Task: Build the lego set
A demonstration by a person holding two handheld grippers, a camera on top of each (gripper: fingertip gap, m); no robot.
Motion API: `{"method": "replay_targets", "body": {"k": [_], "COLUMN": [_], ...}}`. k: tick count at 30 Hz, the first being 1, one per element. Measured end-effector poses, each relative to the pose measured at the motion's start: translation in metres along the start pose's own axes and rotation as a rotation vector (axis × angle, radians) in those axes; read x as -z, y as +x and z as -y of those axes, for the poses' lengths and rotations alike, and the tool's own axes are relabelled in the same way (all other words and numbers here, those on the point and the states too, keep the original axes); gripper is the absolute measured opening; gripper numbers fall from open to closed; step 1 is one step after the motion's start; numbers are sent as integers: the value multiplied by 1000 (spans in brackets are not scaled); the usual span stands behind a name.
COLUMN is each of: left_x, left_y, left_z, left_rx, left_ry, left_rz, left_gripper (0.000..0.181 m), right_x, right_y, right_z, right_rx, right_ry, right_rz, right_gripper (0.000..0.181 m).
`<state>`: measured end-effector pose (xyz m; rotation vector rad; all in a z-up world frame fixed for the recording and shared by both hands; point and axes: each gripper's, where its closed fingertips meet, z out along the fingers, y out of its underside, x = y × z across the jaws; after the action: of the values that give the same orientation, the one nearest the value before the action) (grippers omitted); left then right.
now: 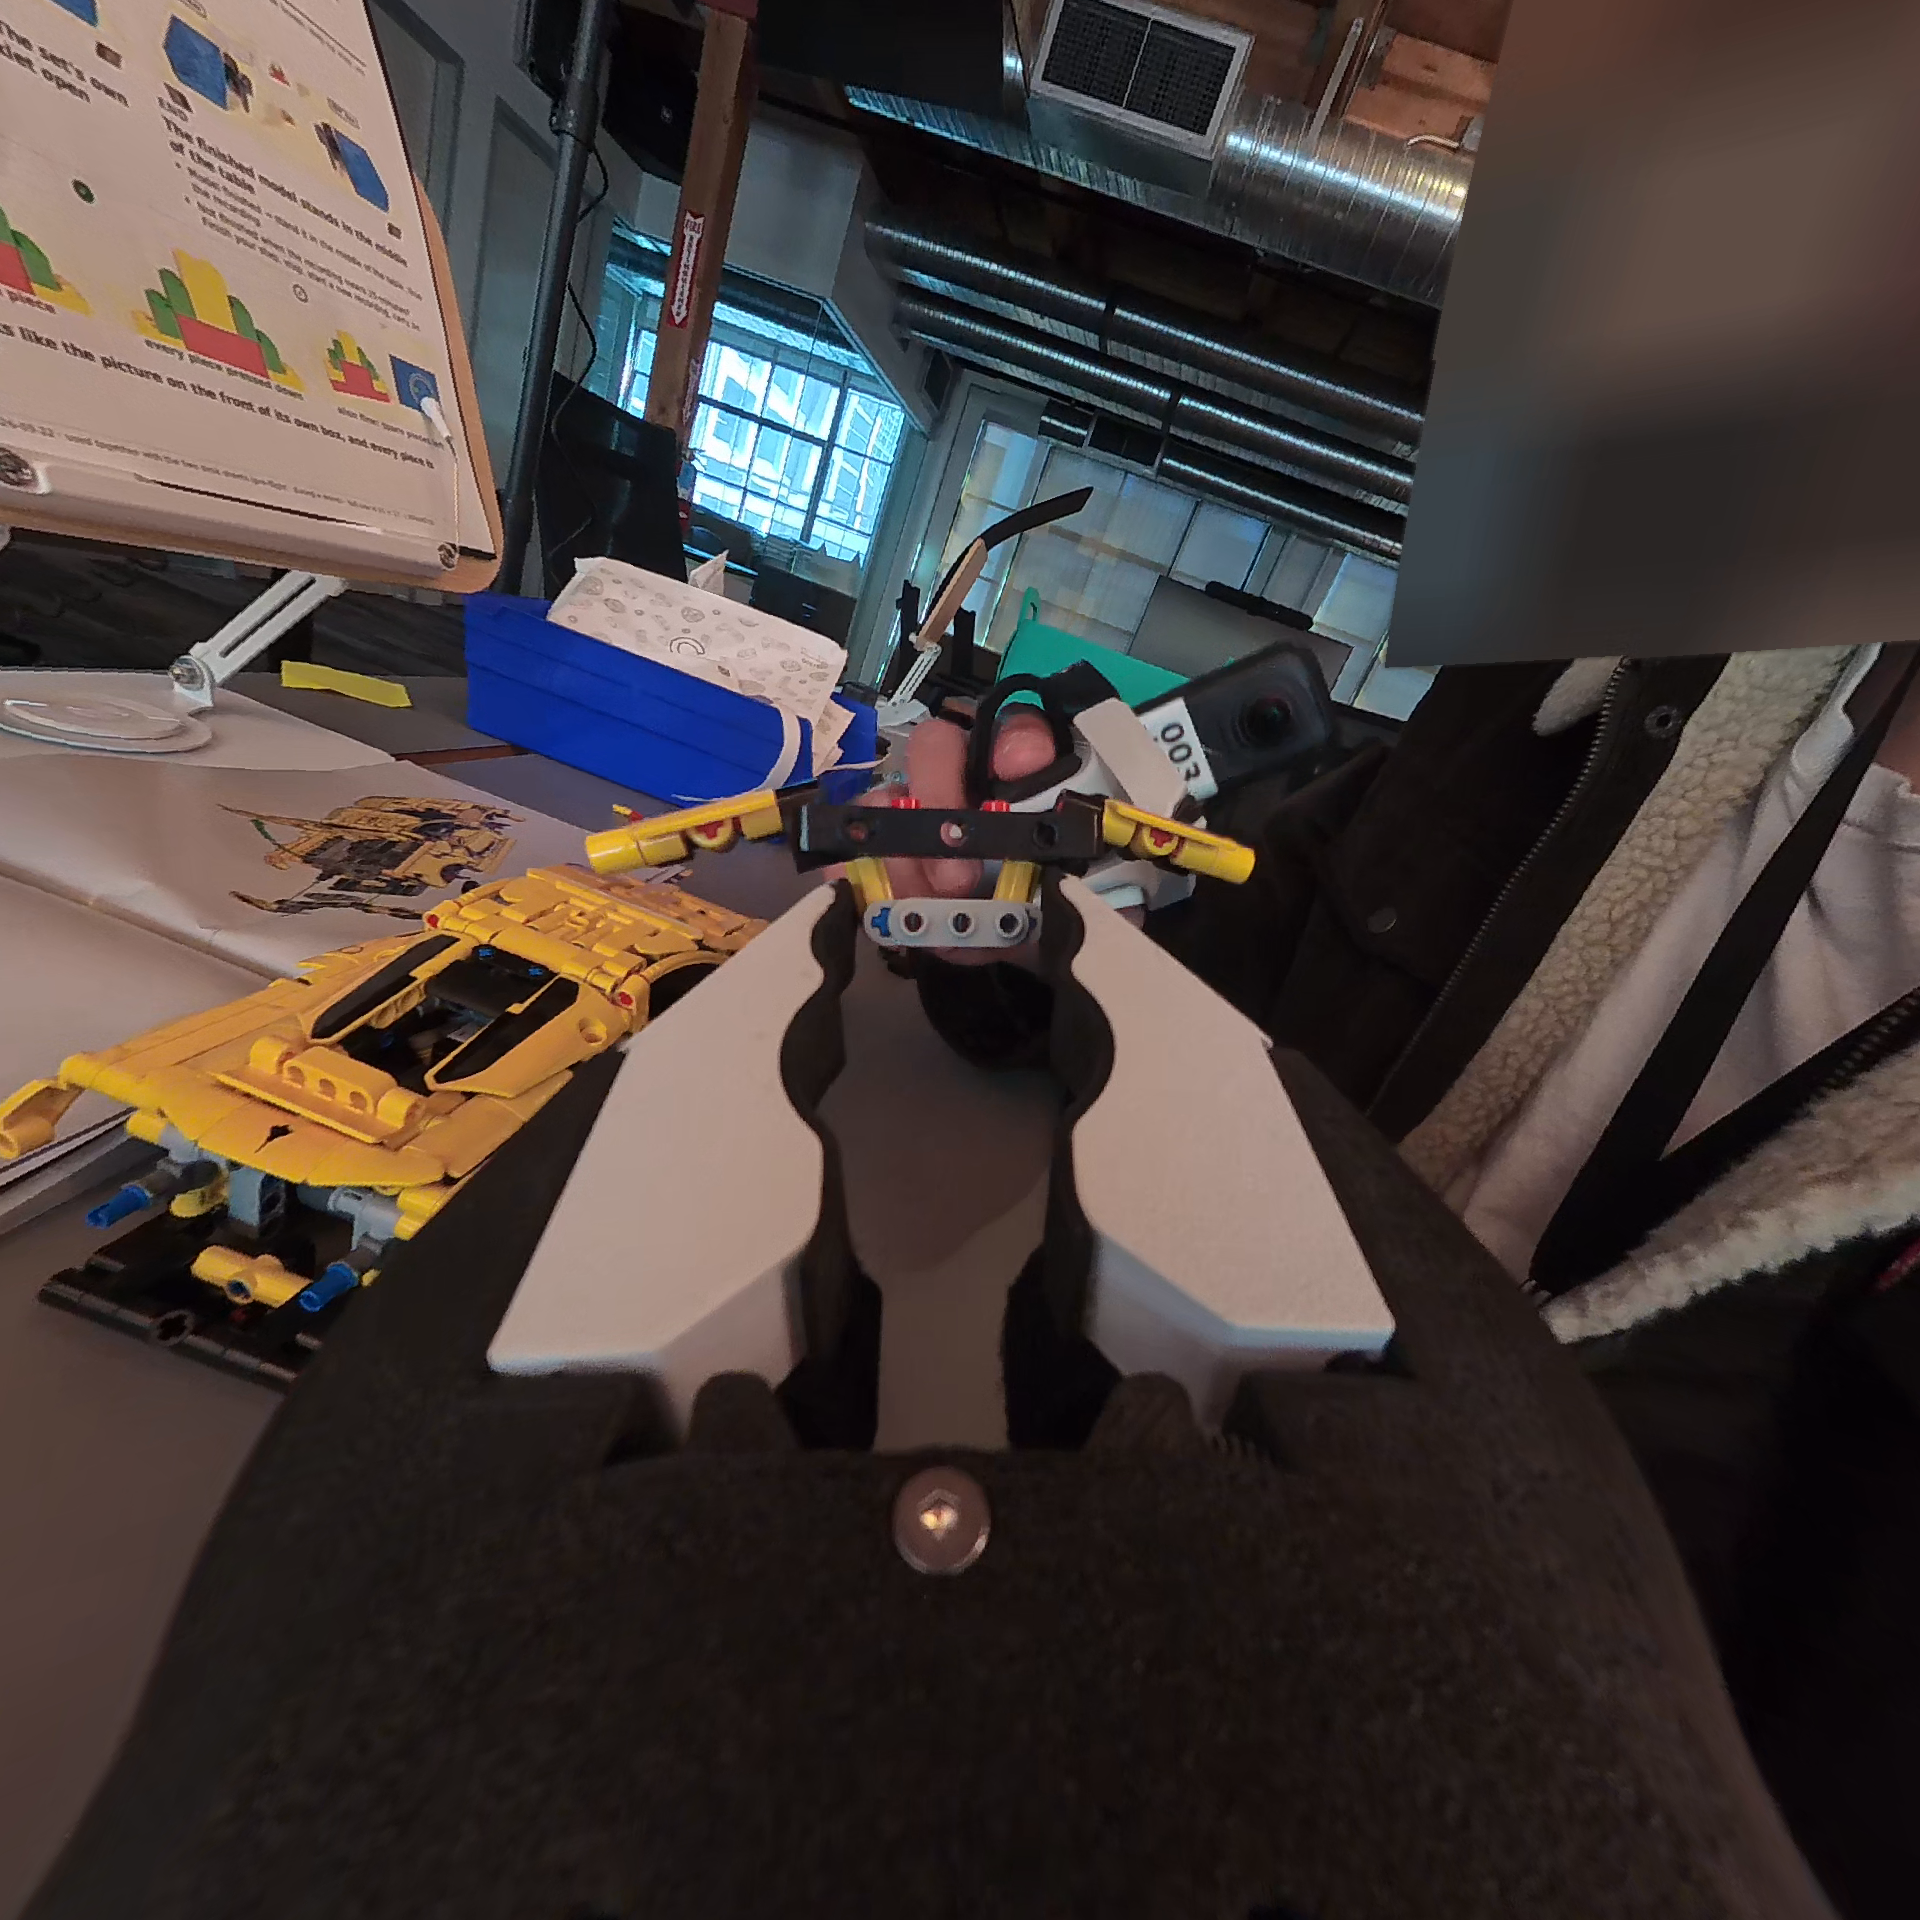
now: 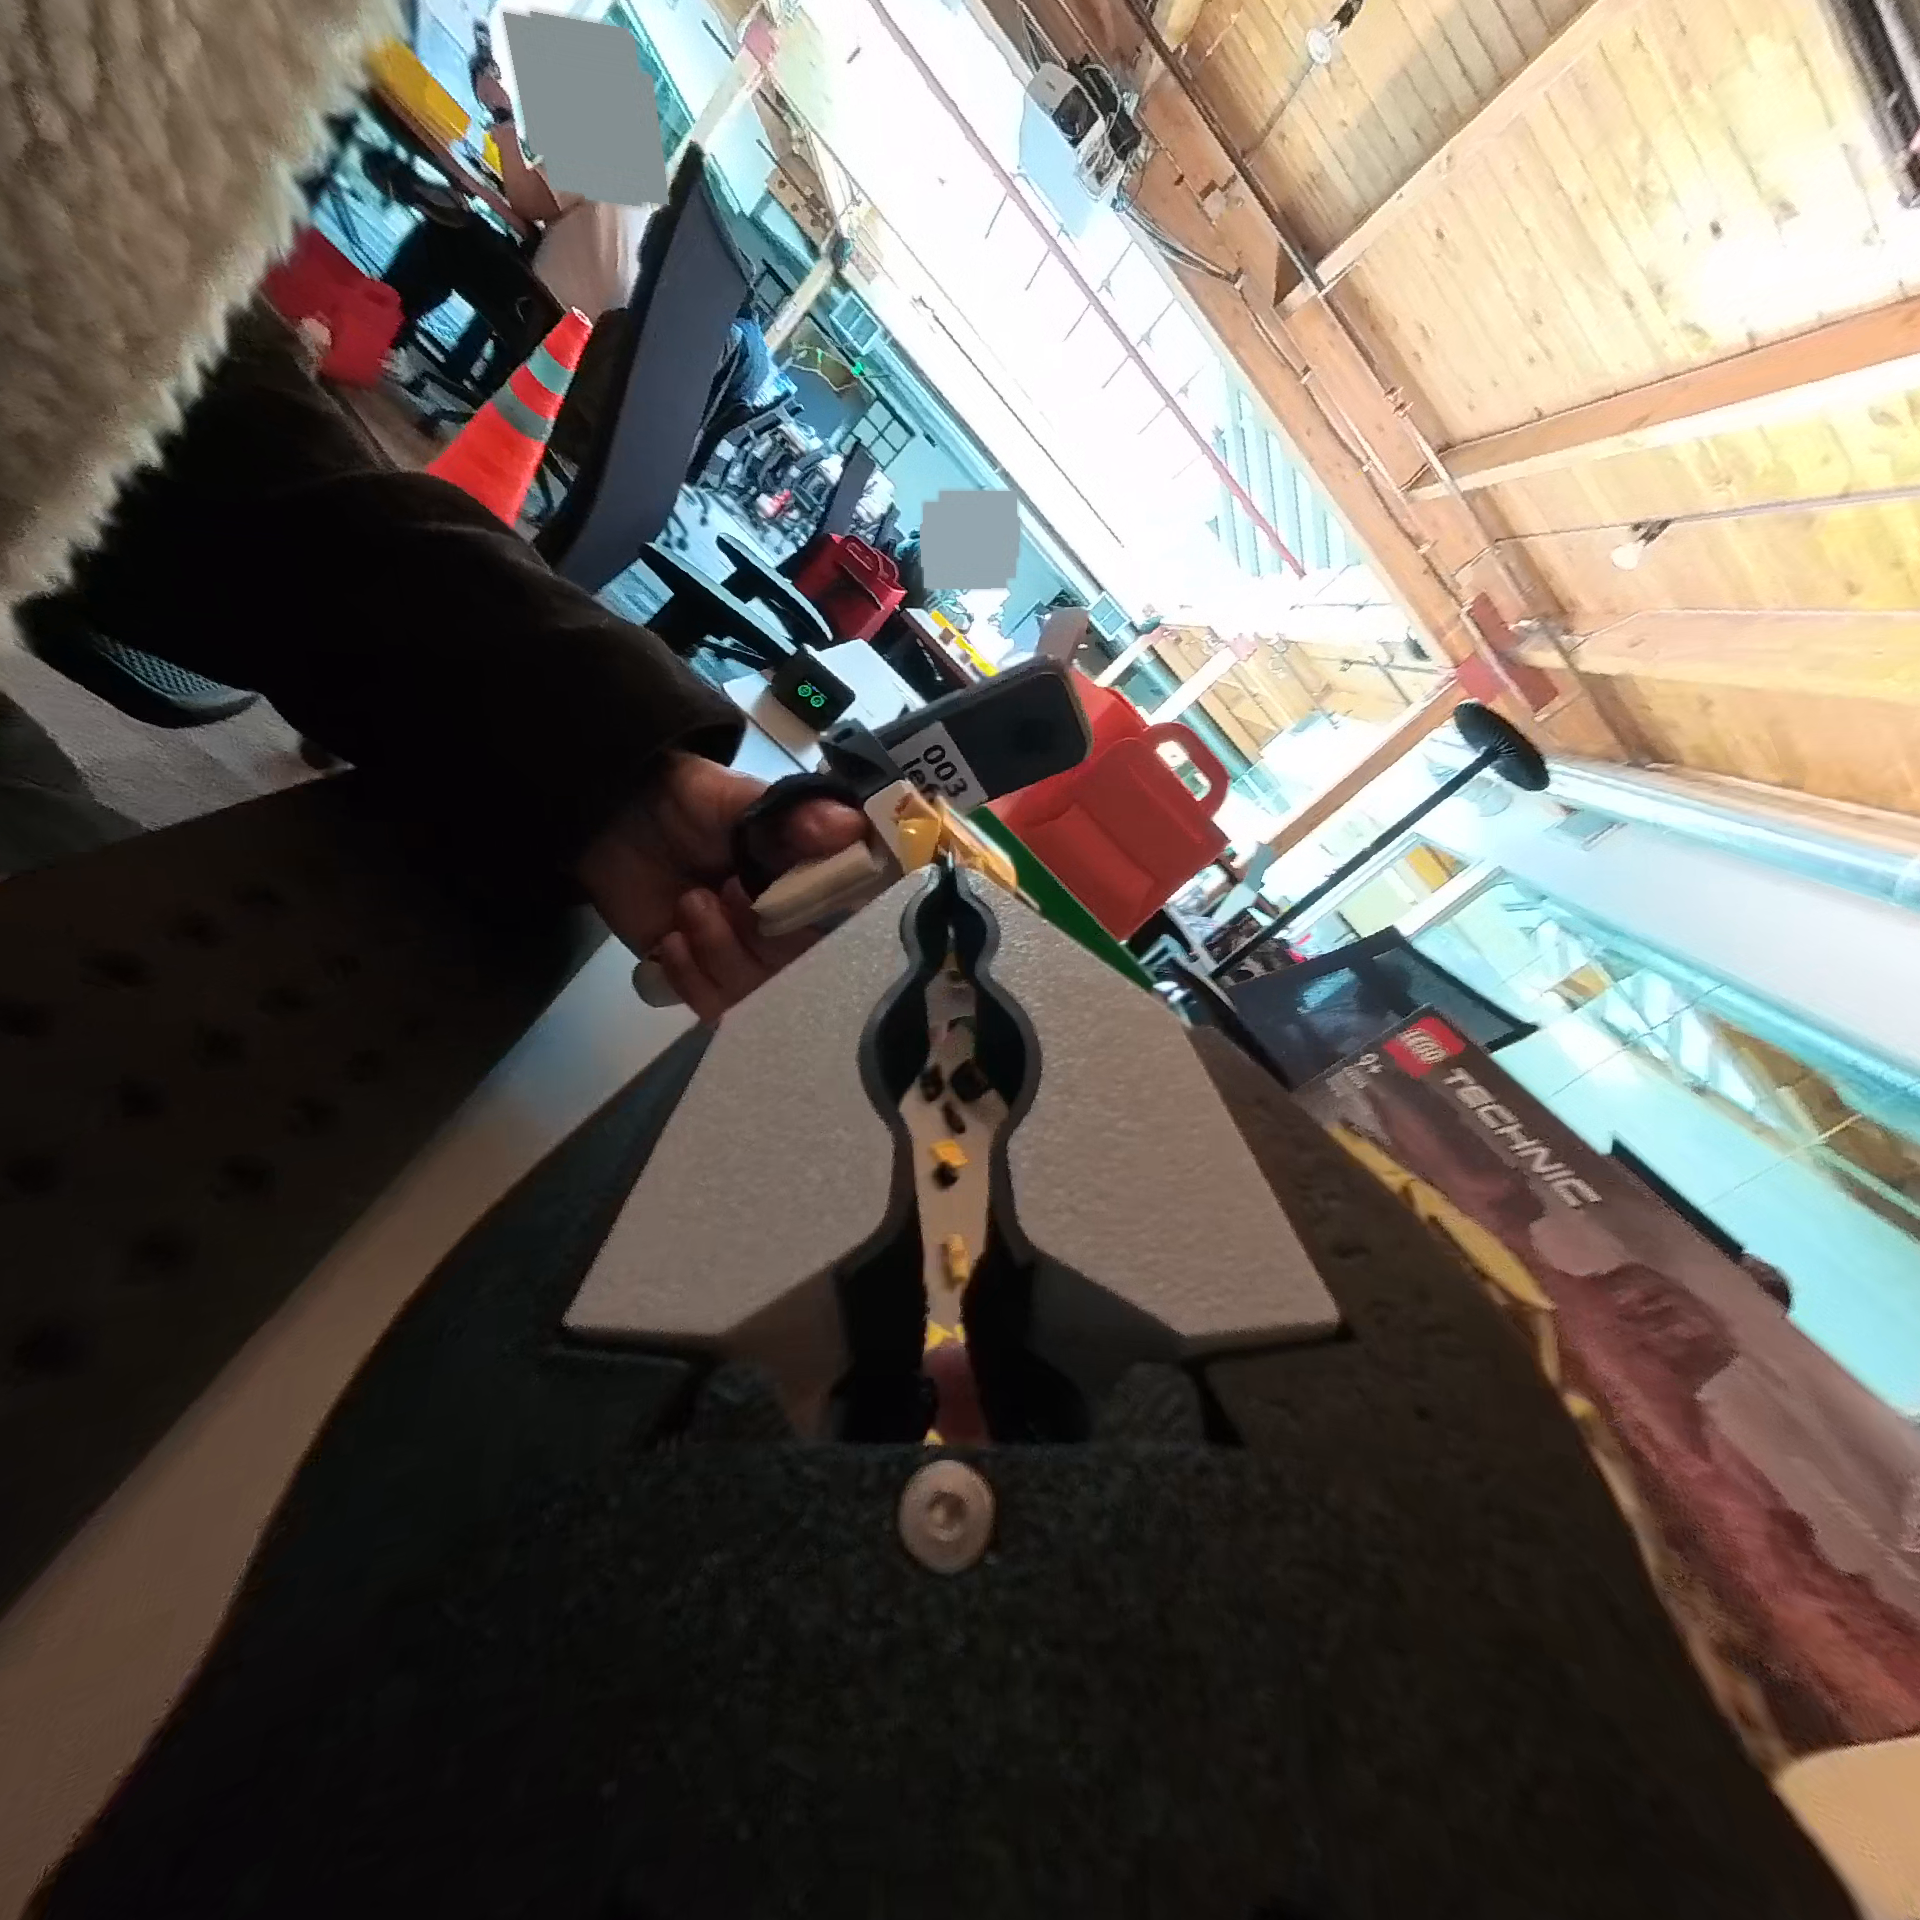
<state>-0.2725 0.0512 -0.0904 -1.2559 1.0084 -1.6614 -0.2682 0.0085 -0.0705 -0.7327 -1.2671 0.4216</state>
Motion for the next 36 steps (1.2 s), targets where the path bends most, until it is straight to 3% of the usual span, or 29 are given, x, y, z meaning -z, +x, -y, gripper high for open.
{"method": "replay_targets", "body": {"k": [6,22,26,36], "left_x": [-2,-5,-4,-3], "left_y": [0,5,6,7], "left_z": [-5,-12,-13,-10], "left_rx": [-10,-51,-62,-71], "left_ry": [-28,-80,-87,-76], "left_rz": [7,4,5,5], "left_gripper": [35,35,35,35], "right_x": [4,10,12,15], "right_y": [-5,-16,-21,-15], "right_z": [-4,-5,-1,5], "right_rx": [-260,-667,-777,-808], "right_ry": [21,49,64,93], "right_rz": [98,273,339,340], "right_gripper": [0,0,13,17]}}
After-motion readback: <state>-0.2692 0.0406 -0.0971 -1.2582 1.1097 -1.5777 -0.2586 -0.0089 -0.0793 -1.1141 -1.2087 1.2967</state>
